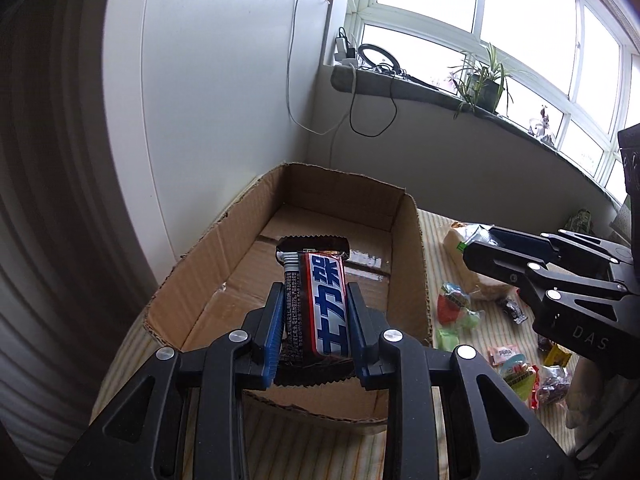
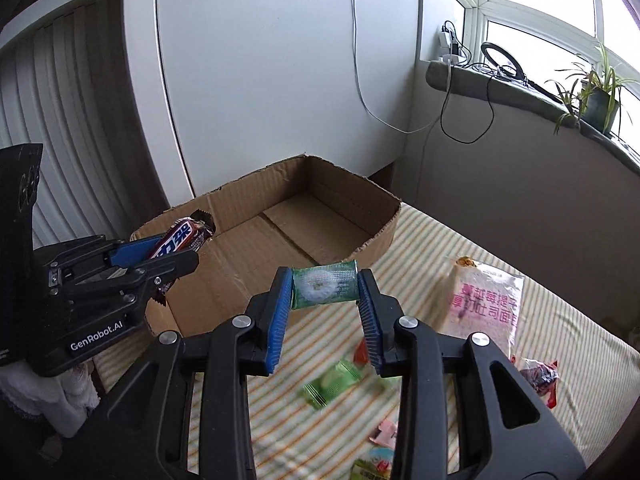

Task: Organize snacks
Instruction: 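Drop the chocolate bar into the box with left tool while right tool drops mint pack, then move both open tools back over the snacks on the table, then grasp green snack pouch with left tool while right tool grasps clear dark-snack bag, then drop the green pouch into the box with left tool while right tool drops the bag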

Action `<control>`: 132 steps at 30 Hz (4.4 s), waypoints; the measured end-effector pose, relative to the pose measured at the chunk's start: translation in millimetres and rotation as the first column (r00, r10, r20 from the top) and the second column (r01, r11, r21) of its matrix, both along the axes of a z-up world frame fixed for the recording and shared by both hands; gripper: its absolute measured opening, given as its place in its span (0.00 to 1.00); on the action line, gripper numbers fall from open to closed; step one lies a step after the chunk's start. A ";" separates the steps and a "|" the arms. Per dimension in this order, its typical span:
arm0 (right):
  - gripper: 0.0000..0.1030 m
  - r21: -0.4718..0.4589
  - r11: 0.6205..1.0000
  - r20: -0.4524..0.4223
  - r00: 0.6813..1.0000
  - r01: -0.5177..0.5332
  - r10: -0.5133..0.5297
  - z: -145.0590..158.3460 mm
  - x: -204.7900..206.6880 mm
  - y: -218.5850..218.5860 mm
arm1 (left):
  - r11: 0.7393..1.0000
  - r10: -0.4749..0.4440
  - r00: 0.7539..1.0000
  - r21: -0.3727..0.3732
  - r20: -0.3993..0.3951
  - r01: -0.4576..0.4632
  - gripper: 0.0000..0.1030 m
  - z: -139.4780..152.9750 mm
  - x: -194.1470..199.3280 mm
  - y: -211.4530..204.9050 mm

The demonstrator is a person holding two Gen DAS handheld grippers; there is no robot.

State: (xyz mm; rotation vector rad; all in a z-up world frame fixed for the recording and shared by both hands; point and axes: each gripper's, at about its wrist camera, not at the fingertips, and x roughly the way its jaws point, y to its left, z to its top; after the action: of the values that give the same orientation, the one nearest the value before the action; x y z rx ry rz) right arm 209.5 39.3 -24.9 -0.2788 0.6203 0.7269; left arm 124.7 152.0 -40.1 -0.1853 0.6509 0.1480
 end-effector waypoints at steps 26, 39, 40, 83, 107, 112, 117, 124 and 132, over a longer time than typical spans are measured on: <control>0.55 -0.045 0.998 -0.006 0.999 -0.035 0.034 -15.3 19.3 54.7 | 0.998 0.047 0.999 -0.029 -0.005 -0.047 0.27 -8.7 -0.5 25.4; 0.62 -0.043 0.997 0.038 0.997 0.064 -0.062 10.2 -4.7 -26.0 | 0.998 -0.007 0.999 -0.055 0.032 0.009 0.27 8.0 -15.5 -1.3; 0.64 -0.043 0.996 0.041 0.996 0.078 -0.076 11.2 -6.6 -35.4 | 0.998 -0.015 0.999 -0.058 0.034 0.017 0.27 8.3 -15.5 -5.3; 0.62 -0.023 0.997 -0.169 0.982 0.078 -0.081 -78.2 -63.1 -190.7 | 0.928 -0.370 0.912 -0.111 -0.177 0.355 0.43 -53.2 15.7 -173.7; 0.40 -0.052 0.997 -0.189 0.980 0.060 -0.069 -86.5 -64.9 -186.1 | 0.917 -0.398 0.900 -0.030 -0.176 0.399 0.39 -59.0 20.2 -187.5; 0.39 -0.037 0.996 -0.191 0.978 0.081 -0.086 -83.4 -67.3 -191.2 | 0.921 -0.389 0.907 -0.041 -0.162 0.387 0.39 -53.9 14.7 -180.7; 0.39 -0.030 0.995 -0.175 0.980 0.092 -0.096 -75.0 -71.5 -191.9 | 0.924 -0.383 0.914 -0.044 -0.133 0.381 0.39 -44.9 9.0 -176.7; 0.39 -0.024 0.994 -0.147 0.983 0.105 -0.108 -58.4 -73.4 -187.0 | 0.929 -0.369 0.926 -0.047 -0.082 0.366 0.39 -26.7 1.2 -164.0; 0.39 -0.018 0.995 -0.105 0.990 0.094 -0.096 -32.4 -62.9 -168.0 | 0.947 -0.319 0.948 -0.053 -0.017 0.318 0.39 -4.9 -4.7 -131.2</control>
State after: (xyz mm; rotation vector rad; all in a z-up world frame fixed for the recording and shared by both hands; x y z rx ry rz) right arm 146.6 -128.7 -57.4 -0.2224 0.7346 0.6491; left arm 120.0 20.7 -45.0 -0.1236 0.7016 -0.1780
